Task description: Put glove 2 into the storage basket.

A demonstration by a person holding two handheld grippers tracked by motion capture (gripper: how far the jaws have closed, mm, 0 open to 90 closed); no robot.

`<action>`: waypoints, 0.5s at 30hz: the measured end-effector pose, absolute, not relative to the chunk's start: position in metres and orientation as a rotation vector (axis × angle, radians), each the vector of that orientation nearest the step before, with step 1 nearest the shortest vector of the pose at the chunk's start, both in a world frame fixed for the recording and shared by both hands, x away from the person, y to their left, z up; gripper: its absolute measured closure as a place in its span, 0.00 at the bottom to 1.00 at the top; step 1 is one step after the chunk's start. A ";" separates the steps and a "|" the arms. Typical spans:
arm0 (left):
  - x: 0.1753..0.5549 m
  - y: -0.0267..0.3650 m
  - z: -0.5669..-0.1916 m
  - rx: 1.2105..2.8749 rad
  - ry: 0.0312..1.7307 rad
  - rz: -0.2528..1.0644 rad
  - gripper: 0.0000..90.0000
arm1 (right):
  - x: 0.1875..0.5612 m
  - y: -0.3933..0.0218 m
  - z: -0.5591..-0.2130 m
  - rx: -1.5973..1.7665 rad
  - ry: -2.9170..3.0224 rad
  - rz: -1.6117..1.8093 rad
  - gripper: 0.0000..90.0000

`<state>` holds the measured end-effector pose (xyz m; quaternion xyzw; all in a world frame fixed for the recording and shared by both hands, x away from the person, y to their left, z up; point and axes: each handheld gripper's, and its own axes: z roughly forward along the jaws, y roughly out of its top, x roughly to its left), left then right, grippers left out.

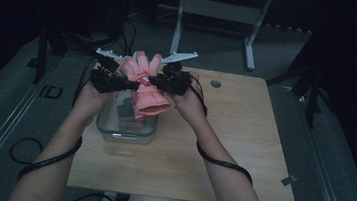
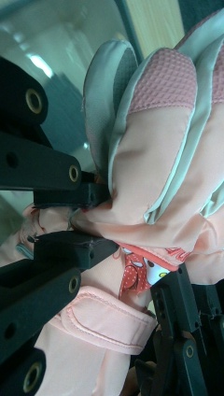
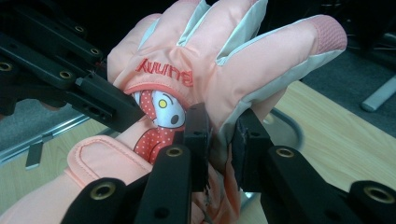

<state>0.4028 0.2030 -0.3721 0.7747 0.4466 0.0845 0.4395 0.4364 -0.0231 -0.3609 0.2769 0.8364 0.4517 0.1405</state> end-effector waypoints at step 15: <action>0.414 0.229 -0.436 1.944 1.198 0.101 0.86 | 0.449 0.010 -0.418 0.869 2.525 1.218 0.86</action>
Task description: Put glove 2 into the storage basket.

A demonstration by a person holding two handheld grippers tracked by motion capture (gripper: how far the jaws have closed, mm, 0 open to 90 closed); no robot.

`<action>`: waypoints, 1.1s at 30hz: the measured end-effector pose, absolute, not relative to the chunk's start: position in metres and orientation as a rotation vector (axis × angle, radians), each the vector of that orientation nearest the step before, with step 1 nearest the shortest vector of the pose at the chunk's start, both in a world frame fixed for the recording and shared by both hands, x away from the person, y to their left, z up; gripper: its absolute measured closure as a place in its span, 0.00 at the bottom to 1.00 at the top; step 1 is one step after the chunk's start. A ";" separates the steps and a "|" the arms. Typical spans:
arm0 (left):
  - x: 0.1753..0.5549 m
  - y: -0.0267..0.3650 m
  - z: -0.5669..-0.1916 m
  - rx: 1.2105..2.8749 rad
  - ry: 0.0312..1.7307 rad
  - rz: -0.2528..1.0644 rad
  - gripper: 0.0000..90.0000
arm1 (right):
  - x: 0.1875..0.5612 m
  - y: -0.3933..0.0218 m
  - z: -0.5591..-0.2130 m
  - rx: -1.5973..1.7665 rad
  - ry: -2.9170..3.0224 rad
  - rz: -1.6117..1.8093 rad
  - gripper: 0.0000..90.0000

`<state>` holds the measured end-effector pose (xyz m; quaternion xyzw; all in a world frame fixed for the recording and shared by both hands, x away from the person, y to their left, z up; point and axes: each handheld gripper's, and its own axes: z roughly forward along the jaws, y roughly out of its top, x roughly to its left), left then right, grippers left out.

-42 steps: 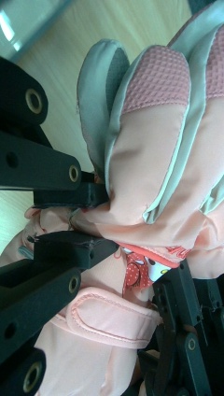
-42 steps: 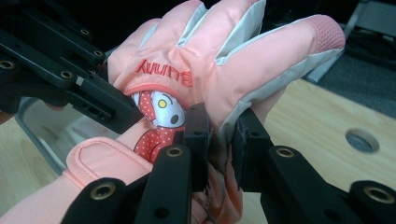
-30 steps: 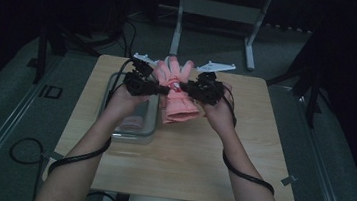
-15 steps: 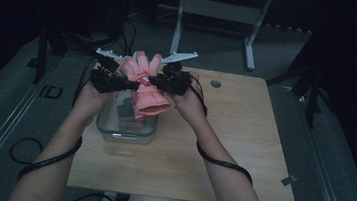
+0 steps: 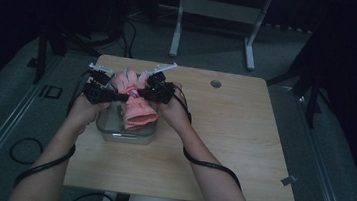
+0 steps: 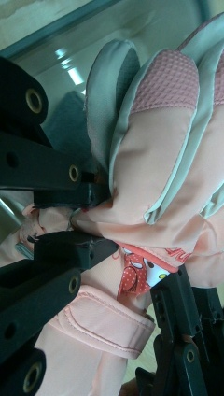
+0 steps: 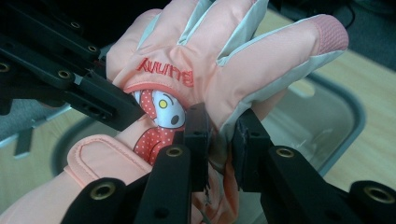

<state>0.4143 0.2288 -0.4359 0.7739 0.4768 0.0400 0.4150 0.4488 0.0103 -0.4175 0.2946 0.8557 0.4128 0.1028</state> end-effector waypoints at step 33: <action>0.443 0.230 -0.483 1.973 1.522 0.218 0.51 | 0.495 0.039 -0.475 1.048 2.609 1.030 0.73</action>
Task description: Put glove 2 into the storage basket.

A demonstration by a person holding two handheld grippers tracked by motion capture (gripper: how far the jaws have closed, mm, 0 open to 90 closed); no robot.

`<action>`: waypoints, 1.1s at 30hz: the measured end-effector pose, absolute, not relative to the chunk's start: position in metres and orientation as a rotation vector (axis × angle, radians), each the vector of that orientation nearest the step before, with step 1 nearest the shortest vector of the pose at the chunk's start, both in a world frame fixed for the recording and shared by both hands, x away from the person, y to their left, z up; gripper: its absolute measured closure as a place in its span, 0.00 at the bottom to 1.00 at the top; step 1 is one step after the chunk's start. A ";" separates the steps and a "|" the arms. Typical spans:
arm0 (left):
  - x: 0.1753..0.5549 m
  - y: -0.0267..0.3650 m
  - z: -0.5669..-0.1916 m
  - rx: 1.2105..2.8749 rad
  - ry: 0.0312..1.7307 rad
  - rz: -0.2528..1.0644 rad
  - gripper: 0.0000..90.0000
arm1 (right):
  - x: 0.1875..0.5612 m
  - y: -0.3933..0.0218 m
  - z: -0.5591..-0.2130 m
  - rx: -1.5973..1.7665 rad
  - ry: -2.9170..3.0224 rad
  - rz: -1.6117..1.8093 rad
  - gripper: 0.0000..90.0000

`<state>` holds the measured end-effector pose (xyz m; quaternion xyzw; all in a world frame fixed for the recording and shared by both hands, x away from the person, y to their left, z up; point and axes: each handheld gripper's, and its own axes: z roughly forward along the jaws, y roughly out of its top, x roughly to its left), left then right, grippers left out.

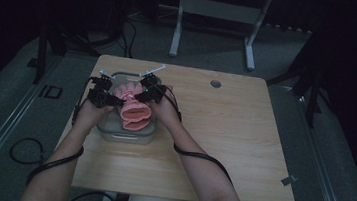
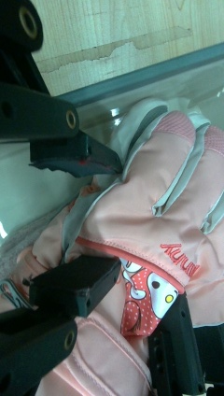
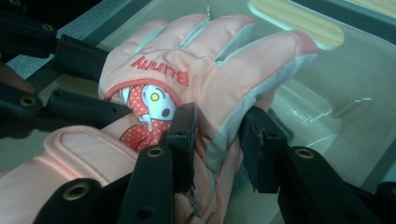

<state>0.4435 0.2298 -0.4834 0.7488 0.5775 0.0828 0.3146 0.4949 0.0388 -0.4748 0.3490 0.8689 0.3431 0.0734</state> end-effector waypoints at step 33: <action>0.418 0.228 -0.432 1.881 1.387 0.367 0.40 | 0.483 0.005 -0.423 0.968 2.581 1.228 0.49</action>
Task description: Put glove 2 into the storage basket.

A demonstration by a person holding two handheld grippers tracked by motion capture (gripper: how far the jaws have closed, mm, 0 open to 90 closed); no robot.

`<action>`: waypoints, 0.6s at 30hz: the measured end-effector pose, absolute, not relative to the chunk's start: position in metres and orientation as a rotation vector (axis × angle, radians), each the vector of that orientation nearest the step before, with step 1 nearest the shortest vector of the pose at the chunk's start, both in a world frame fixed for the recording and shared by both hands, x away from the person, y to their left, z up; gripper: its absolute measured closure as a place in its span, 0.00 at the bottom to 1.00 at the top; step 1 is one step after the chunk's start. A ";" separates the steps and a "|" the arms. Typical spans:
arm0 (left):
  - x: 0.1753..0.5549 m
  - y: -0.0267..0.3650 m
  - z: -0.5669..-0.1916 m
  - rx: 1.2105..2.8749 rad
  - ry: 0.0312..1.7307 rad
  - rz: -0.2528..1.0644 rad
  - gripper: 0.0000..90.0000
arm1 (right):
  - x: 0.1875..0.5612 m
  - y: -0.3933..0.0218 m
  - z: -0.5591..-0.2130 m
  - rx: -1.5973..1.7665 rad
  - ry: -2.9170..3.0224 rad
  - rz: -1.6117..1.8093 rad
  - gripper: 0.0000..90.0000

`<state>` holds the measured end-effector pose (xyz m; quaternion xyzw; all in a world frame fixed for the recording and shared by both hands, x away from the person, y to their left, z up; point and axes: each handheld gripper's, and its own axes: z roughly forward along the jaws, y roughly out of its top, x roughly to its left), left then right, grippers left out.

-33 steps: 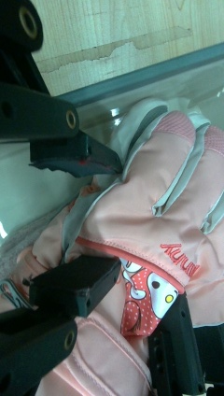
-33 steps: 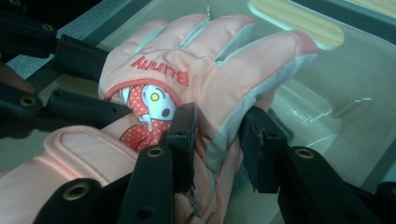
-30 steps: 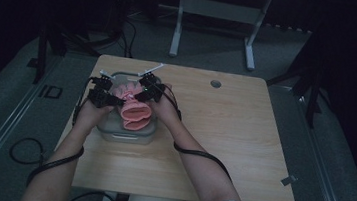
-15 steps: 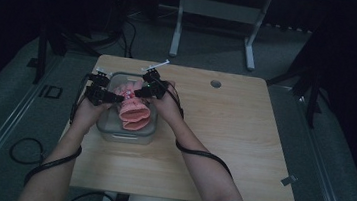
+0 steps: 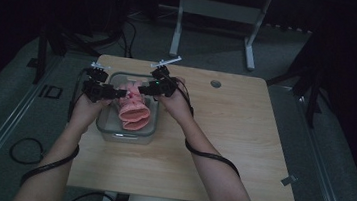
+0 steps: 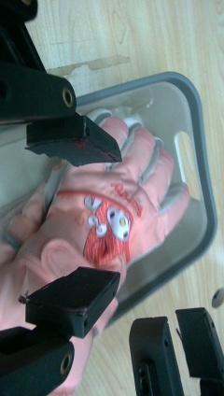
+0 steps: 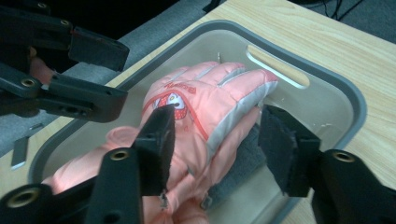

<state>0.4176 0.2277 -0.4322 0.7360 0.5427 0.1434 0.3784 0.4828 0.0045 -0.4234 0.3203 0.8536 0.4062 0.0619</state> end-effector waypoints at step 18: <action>0.379 0.168 -0.419 1.954 1.156 0.521 0.07 | 0.463 -0.054 -0.430 0.840 2.592 1.335 0.15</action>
